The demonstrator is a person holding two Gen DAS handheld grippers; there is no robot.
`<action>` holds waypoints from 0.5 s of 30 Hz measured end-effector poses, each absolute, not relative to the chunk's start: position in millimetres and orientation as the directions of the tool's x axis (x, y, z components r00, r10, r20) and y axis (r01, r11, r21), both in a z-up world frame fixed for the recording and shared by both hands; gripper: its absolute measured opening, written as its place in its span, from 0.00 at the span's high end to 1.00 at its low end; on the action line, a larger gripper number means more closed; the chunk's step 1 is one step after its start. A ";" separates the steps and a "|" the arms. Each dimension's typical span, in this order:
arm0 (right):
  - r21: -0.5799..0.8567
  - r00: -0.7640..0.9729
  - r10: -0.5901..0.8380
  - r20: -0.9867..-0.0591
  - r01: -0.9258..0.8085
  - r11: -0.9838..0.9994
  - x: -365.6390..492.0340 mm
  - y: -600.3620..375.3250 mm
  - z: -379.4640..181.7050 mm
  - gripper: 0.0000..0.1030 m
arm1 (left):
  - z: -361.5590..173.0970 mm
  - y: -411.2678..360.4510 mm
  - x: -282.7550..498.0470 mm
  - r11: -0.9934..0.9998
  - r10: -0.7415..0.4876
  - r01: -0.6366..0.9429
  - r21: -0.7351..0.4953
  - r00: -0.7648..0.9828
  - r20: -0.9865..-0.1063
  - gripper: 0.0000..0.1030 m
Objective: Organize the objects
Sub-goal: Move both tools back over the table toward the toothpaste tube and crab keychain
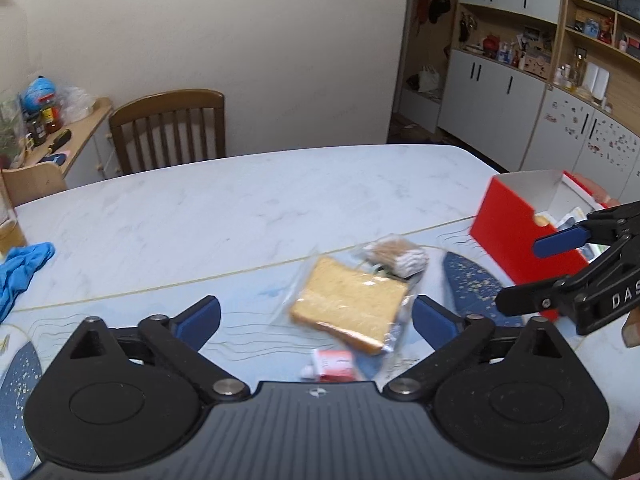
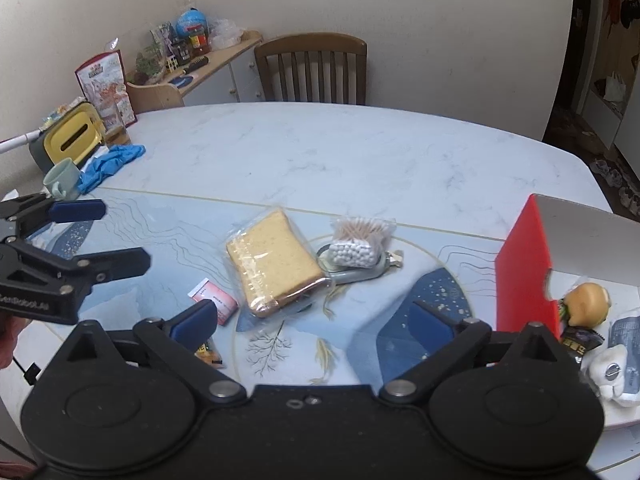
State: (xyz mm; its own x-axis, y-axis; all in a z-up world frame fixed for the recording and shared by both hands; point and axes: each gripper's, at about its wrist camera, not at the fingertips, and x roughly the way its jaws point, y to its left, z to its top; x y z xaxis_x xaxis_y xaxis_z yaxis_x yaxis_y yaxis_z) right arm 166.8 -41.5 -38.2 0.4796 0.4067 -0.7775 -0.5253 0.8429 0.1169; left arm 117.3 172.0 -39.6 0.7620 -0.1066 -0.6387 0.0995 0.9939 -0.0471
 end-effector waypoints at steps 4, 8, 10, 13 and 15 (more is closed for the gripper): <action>0.109 0.466 0.389 -0.795 -0.521 0.847 170.0 -30.3 -50.0 0.01 | -54.2 184.3 113.3 0.993 -0.110 0.105 -0.047 0.753 -0.648 0.00; 0.076 0.449 0.370 -0.814 -0.548 0.833 164.1 -16.6 -64.9 0.01 | -72.8 188.7 115.9 0.993 -0.105 0.114 -0.031 0.734 -0.671 0.00; 0.075 0.425 0.366 -0.828 -0.563 0.823 159.1 -10.4 -74.2 0.01 | -83.8 188.9 117.1 0.992 -0.110 0.121 -0.031 0.725 -0.679 0.00; 0.070 0.398 0.359 -0.844 -0.582 0.810 150.8 -1.5 -86.3 0.02 | -101.0 186.5 121.0 0.992 -0.104 0.128 -0.018 0.709 -0.697 0.00; 0.068 0.380 0.355 -0.854 -0.595 0.801 145.6 3.9 -94.5 0.02 | -112.6 183.9 124.2 0.992 -0.096 0.128 -0.008 0.700 -0.707 0.00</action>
